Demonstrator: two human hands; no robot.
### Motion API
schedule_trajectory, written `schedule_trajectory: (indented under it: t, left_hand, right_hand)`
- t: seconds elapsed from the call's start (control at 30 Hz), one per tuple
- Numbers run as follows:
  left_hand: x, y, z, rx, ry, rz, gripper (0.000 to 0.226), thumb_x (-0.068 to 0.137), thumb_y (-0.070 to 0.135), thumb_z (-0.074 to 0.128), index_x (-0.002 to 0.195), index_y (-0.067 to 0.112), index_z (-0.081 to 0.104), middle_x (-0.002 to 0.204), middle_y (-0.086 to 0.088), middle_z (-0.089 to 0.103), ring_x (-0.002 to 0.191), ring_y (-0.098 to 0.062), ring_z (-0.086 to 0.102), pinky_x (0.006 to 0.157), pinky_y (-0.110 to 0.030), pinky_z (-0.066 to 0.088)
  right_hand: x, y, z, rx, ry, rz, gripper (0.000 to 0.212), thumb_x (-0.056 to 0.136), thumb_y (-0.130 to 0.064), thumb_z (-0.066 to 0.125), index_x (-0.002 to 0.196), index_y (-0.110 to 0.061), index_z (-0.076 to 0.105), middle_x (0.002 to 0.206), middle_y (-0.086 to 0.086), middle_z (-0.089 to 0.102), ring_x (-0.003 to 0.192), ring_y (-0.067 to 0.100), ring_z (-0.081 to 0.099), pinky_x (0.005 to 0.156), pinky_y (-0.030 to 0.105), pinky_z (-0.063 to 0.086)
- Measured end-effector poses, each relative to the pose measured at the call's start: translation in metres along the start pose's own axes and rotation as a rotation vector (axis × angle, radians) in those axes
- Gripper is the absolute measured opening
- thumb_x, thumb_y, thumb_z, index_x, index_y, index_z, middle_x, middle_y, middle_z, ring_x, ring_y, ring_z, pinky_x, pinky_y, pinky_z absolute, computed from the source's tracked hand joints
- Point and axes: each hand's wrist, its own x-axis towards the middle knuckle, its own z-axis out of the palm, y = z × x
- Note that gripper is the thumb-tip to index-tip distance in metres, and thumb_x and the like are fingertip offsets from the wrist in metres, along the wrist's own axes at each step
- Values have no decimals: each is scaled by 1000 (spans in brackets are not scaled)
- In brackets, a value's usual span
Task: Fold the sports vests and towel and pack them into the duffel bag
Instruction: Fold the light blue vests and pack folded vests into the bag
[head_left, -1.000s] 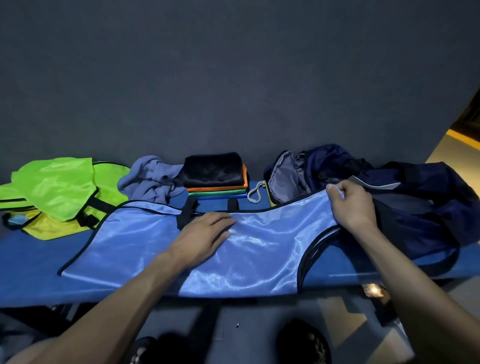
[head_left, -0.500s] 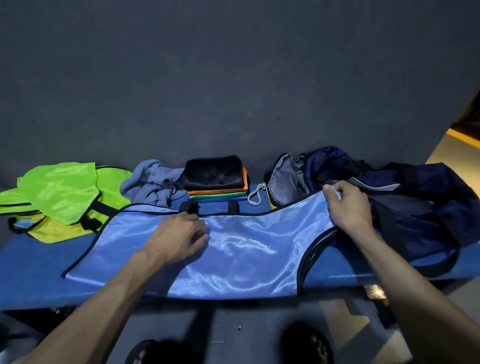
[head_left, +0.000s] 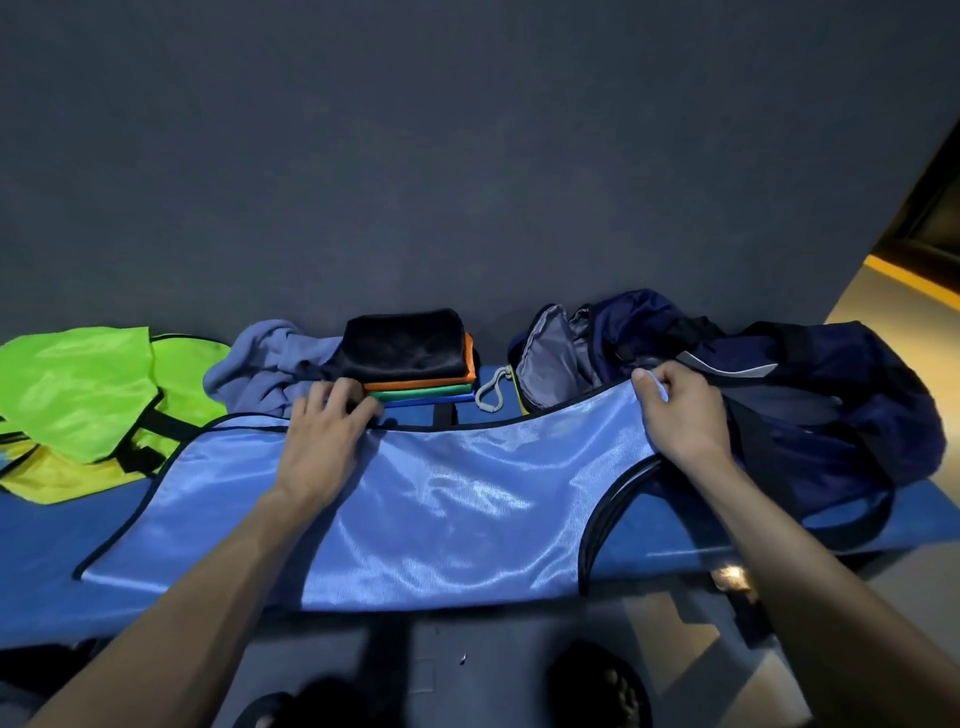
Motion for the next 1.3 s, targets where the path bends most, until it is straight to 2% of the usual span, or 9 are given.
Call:
schedule_trajectory:
  t: [0.17,0.4,0.5,0.67,0.77,0.83,0.9,1.07,1.3]
  left_hand:
    - [-2,-12,13,-85,-127,-20,13,84,12,69,97,13,71,92,-9,61,78,-39,57,60,-43,47]
    - [0,70,-13,-384,-209,225,27,103,39,47,123,30,64,122,8,59,111,-16,52,90,-36,43]
    - [-14,86,1,-346,-480,327,57,104,63,27,157,43,28,166,8,23,153,-17,16,124,-43,14]
    - [-17,105,0,-366,-619,388,69,100,72,28,159,49,2,169,16,-9,153,-9,-22,122,-38,-20]
    - [-16,102,1,-425,-556,368,64,103,67,31,160,44,13,170,15,4,156,-8,-9,125,-35,-10]
    - [-15,89,-2,-432,-449,356,53,105,56,39,154,36,39,162,9,34,150,-14,26,125,-38,19]
    - [-16,73,-11,-428,-308,337,36,104,44,47,133,27,60,134,6,55,122,-17,51,103,-38,45]
    - [-34,14,-43,-299,-212,105,23,101,45,44,90,29,57,89,8,51,85,-18,57,68,-38,48]
    - [-48,-81,-37,-29,-258,-20,43,91,35,53,132,28,60,129,2,58,113,-29,52,82,-42,48]
  right_hand:
    - [0,-2,0,-3,-5,8,32,100,-38,56,81,-13,60,71,2,62,75,31,58,67,36,41]
    - [-2,-5,-4,57,-21,20,35,100,-36,58,76,-11,57,69,4,60,70,27,56,64,35,38]
    - [0,-6,-8,183,-27,88,37,98,-34,63,75,-5,60,71,8,61,71,23,55,66,33,41]
    - [5,-14,-31,364,-2,227,45,93,-29,70,59,-12,47,50,-7,38,57,14,42,69,29,40]
    - [0,-33,-40,435,-48,228,44,92,-30,70,64,-12,43,60,4,33,63,22,33,65,31,33]
    - [-5,-51,-41,479,-100,201,35,91,-33,70,72,-12,50,70,7,36,65,23,33,64,32,31]
    - [-13,-73,-36,516,-165,170,33,91,-34,71,72,-12,54,72,8,41,65,21,37,63,33,32]
    - [-32,-133,2,633,-334,83,37,86,-34,76,75,0,66,69,11,54,68,20,47,67,36,37]
    - [-60,-187,55,688,-524,54,23,93,-19,72,75,-8,65,54,4,55,46,16,48,45,22,38]
